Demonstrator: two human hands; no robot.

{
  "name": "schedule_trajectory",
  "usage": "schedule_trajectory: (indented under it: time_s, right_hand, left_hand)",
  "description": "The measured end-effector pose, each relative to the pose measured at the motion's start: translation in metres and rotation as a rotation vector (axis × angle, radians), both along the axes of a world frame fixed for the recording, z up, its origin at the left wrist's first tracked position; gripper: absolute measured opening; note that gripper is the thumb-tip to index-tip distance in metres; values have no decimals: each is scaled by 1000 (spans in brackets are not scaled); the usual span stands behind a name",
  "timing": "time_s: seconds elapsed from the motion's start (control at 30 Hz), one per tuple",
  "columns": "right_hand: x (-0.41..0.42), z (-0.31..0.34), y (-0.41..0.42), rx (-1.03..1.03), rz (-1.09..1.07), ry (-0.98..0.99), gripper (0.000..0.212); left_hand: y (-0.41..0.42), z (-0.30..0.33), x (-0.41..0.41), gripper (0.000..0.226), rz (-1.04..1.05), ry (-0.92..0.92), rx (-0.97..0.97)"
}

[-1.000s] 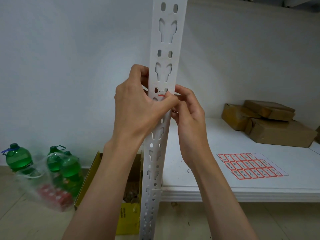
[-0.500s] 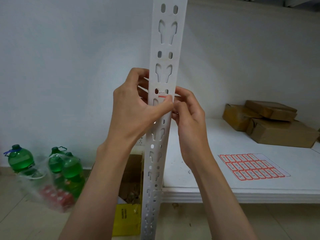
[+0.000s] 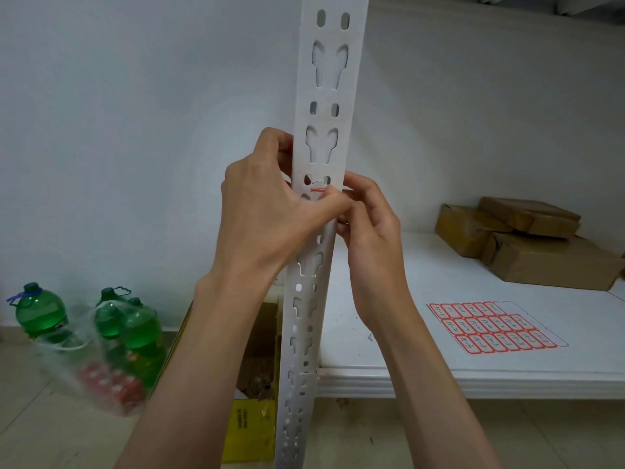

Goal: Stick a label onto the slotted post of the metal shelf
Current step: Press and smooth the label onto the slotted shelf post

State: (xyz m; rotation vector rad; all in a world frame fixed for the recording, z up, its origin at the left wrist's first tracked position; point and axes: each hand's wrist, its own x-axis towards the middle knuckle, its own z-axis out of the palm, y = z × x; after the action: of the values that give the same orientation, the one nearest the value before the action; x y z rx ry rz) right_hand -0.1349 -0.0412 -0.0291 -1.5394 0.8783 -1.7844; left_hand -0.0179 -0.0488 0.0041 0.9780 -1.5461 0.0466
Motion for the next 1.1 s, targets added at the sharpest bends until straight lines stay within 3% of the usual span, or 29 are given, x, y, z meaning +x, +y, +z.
schedule_trajectory:
  time_s: [0.33, 0.67, 1.1]
  right_hand:
    - [1, 1, 2, -10, 25, -13, 28]
    - [2, -2, -1, -80, -91, -11, 21]
    - [3, -3, -2, -74, -103, 4, 30]
  left_hand:
    - [-2, -3, 9, 56, -165, 30, 48]
    - [1, -2, -2, 48, -91, 74, 56]
    - [1, -3, -11, 42, -164, 157, 101]
